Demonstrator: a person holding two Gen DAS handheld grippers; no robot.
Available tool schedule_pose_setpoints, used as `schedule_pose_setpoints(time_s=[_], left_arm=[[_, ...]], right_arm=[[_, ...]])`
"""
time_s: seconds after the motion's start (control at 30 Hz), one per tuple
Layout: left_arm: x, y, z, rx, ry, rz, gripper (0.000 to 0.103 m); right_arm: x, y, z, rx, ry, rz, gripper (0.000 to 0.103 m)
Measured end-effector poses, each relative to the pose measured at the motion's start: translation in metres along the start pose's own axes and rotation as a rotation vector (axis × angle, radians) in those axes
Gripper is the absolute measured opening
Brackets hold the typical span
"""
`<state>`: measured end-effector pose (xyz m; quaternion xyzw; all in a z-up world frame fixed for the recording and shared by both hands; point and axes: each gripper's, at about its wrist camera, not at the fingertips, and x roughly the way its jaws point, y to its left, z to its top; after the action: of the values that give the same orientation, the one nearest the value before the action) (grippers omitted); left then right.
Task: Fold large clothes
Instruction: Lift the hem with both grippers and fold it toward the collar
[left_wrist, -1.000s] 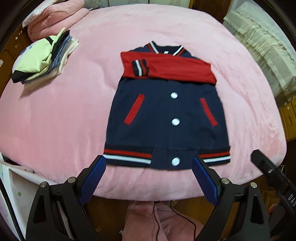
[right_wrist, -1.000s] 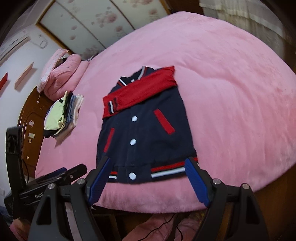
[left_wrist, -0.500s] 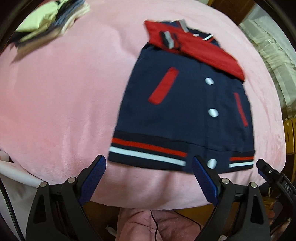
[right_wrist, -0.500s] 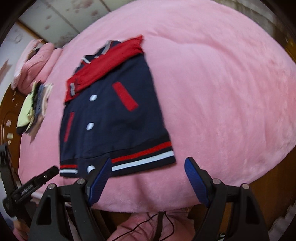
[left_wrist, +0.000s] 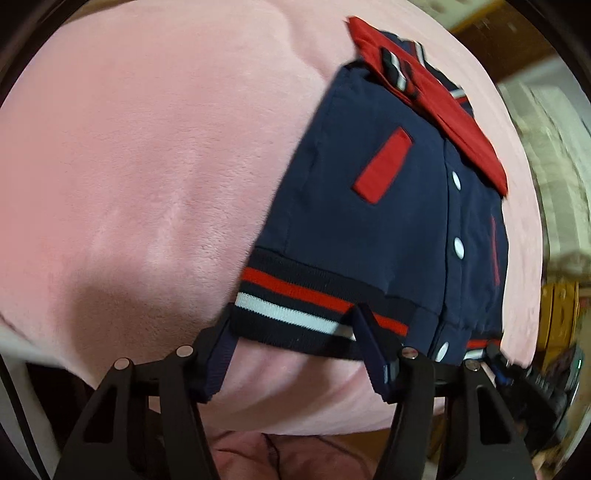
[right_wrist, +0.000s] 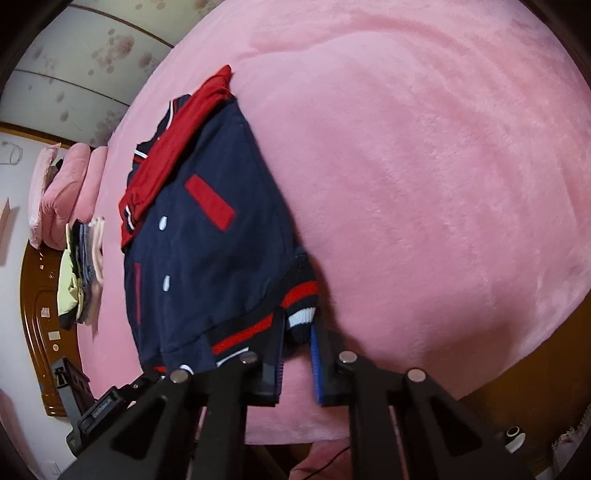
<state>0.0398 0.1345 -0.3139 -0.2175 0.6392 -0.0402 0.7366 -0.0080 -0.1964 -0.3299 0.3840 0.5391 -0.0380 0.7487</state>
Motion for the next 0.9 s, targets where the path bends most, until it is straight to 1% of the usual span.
schedule_pose_setpoints(time_s=[0.03, 0.07, 0.13, 0.17, 0.23, 0.33, 0.4, 0.47, 0.53, 0.7, 0.8, 0.9], left_arm=[[0.000, 0.001, -0.001, -0.024, 0.005, -0.007, 0.050], [0.001, 0.001, -0.002, -0.040, 0.009, -0.006, 0.045], [-0.003, -0.003, -0.003, -0.055, 0.002, 0.000, 0.030], [-0.005, -0.004, -0.003, -0.066, -0.003, -0.001, 0.026], [-0.012, -0.009, 0.002, -0.092, -0.010, -0.015, 0.015], [-0.027, -0.019, 0.014, -0.110, -0.036, -0.048, 0.011], [-0.040, -0.028, 0.024, -0.109, -0.072, -0.058, 0.011], [-0.054, -0.042, 0.036, -0.087, -0.108, -0.058, 0.011], [-0.070, -0.058, 0.056, -0.056, -0.138, -0.065, 0.011], [-0.106, -0.087, 0.113, 0.019, -0.234, -0.079, 0.011], [-0.114, -0.100, 0.148, 0.054, -0.291, -0.099, 0.011], [-0.112, -0.109, 0.180, 0.094, -0.308, -0.096, 0.011]], right_arm=[[-0.002, 0.005, 0.001, -0.005, -0.001, 0.007, 0.011], [-0.003, 0.007, 0.001, -0.005, -0.003, 0.015, 0.011], [-0.006, 0.014, 0.004, 0.013, -0.004, 0.047, 0.011], [-0.008, 0.017, 0.005, 0.028, -0.004, 0.068, 0.011], [-0.011, 0.024, 0.010, 0.063, -0.007, 0.110, 0.011], [-0.019, 0.040, 0.022, 0.104, -0.029, 0.185, 0.011], [-0.024, 0.051, 0.031, 0.115, -0.043, 0.221, 0.011], [-0.030, 0.065, 0.042, 0.112, -0.062, 0.253, 0.011], [-0.039, 0.082, 0.058, 0.083, -0.097, 0.282, 0.011], [-0.060, 0.116, 0.098, 0.022, -0.207, 0.316, 0.011], [-0.062, 0.129, 0.122, 0.019, -0.273, 0.311, 0.011], [-0.059, 0.133, 0.141, 0.033, -0.312, 0.294, 0.011]])
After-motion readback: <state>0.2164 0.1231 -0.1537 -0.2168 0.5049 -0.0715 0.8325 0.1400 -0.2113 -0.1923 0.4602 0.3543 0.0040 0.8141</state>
